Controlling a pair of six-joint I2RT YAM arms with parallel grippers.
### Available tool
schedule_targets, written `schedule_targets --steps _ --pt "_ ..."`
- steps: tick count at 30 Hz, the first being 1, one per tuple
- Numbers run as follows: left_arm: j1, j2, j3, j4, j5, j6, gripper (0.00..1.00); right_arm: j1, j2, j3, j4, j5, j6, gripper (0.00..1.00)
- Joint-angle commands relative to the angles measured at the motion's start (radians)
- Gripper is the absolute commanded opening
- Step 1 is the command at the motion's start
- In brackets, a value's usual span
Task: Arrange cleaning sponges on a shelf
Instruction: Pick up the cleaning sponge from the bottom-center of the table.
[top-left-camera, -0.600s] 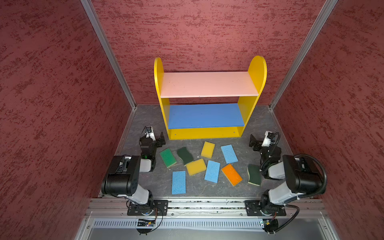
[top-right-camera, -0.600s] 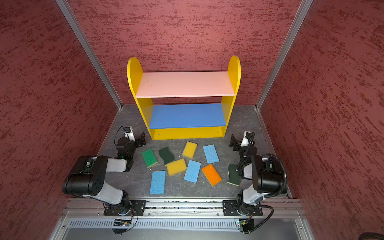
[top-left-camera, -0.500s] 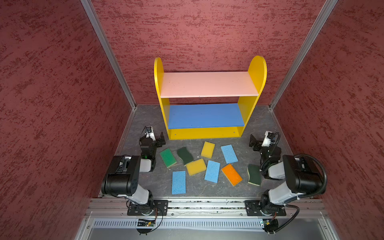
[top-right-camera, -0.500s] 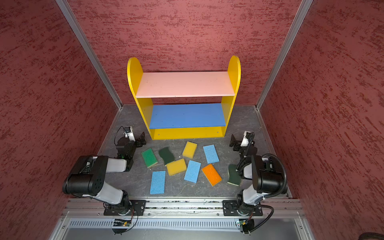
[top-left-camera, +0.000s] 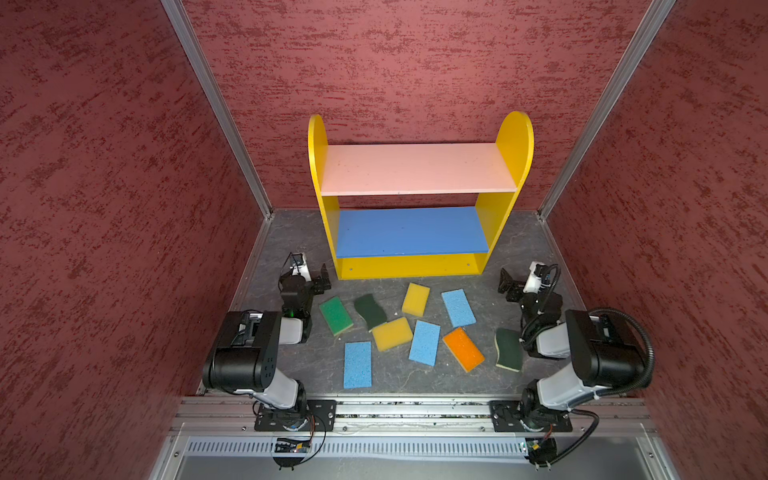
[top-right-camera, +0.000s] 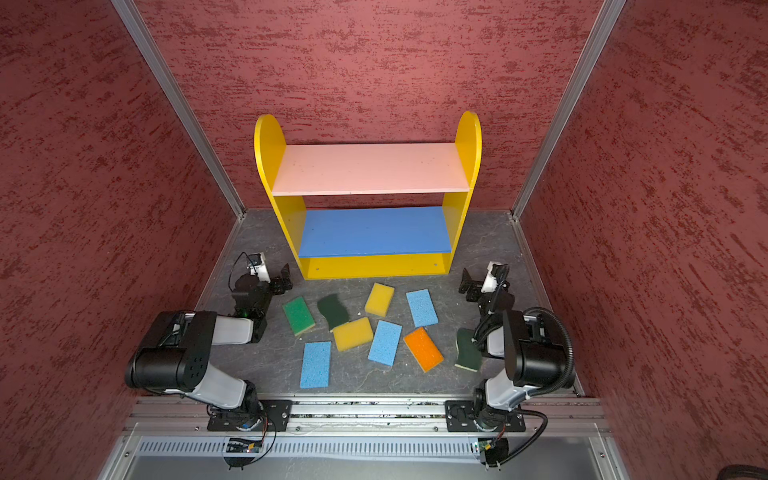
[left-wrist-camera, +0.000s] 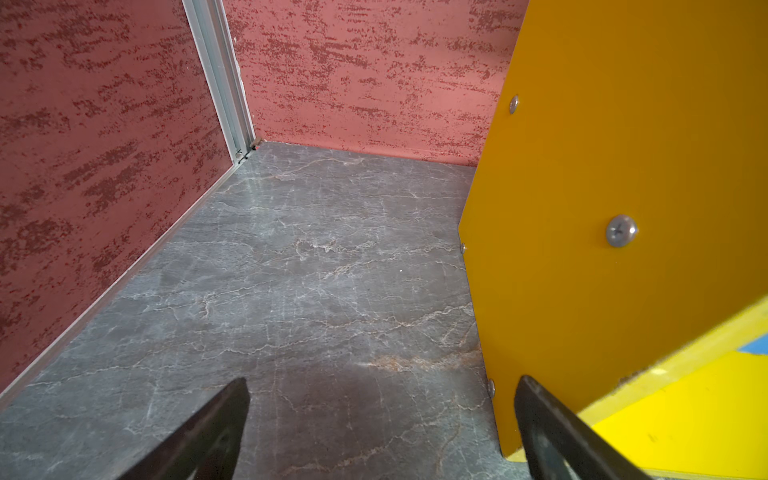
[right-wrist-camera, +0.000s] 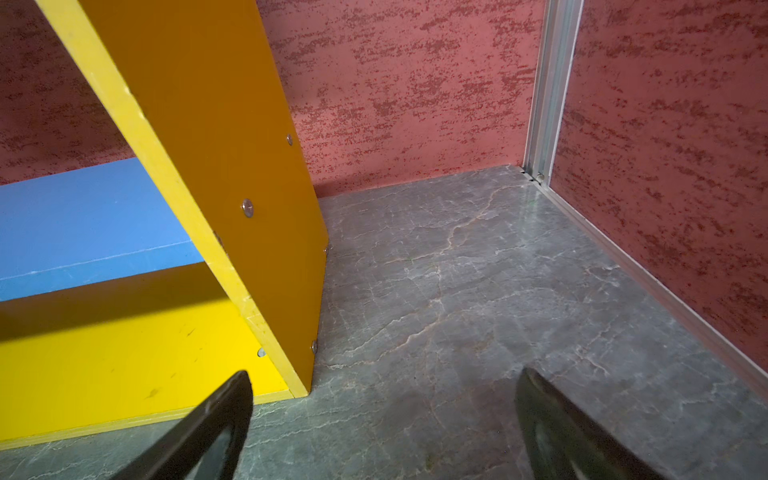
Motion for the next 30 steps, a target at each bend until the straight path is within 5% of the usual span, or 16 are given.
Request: schedule_targets --steps 1,26,30 --pt "0.002 -0.004 0.014 0.0 0.015 -0.006 0.99 0.007 -0.015 0.023 0.006 0.015 -0.025 0.99" --pt "0.002 -0.005 0.012 0.004 0.015 -0.005 0.99 0.015 -0.019 0.026 -0.004 0.005 -0.037 0.99" --pt "0.003 -0.069 0.063 -0.152 -0.006 -0.014 0.99 0.015 -0.044 0.042 -0.053 -0.025 -0.052 0.99"
